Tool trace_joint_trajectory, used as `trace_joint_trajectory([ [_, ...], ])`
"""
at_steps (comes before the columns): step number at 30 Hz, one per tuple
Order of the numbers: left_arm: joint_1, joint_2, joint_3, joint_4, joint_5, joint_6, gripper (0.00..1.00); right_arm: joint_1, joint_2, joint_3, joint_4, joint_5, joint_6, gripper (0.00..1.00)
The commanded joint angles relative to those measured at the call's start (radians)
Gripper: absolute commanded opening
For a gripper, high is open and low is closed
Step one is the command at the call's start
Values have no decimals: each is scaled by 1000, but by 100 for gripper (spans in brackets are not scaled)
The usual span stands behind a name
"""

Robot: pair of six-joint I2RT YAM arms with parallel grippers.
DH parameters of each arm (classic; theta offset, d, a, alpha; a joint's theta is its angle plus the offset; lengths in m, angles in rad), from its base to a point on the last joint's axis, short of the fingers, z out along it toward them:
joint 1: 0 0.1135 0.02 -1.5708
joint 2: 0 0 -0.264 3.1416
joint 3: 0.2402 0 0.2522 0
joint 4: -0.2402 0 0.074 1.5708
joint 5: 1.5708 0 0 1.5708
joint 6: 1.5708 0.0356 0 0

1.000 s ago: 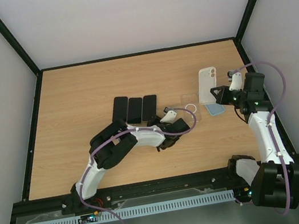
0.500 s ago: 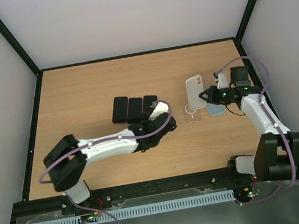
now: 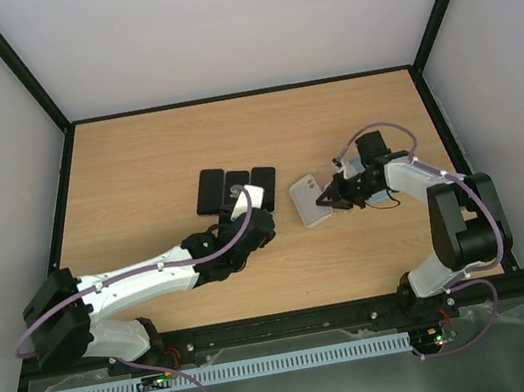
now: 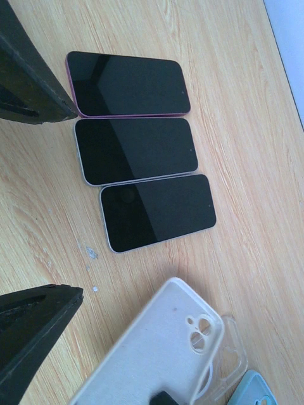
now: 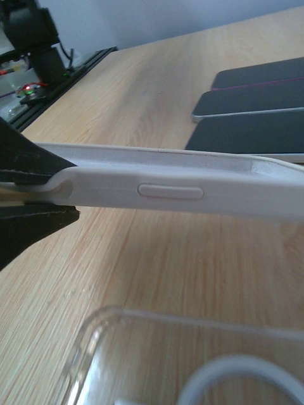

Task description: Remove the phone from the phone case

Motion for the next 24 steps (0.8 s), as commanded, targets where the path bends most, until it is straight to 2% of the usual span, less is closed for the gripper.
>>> trace_joint_trajectory([
  [1,-2,-43,-43,23,-19,-34,68,42,53,9,86,25,56,2],
  [7,-2,-51,-69,21,-24,-60,68,43,128,-29,238,54,180,2],
  [13,-2,-46,-71,28,-34,-55,68,43,120,-82,440,64,315,2],
  [16,-2,-41,-67,28,-34,-61,68,43,134,-84,485,84,369,3],
  [20,-2,-51,-74,32,-14,-60,67,43,135,-83,472,119,354,10],
  [24,-2,-67,-88,38,-2,-68,65,46,111,-77,415,134,291,24],
])
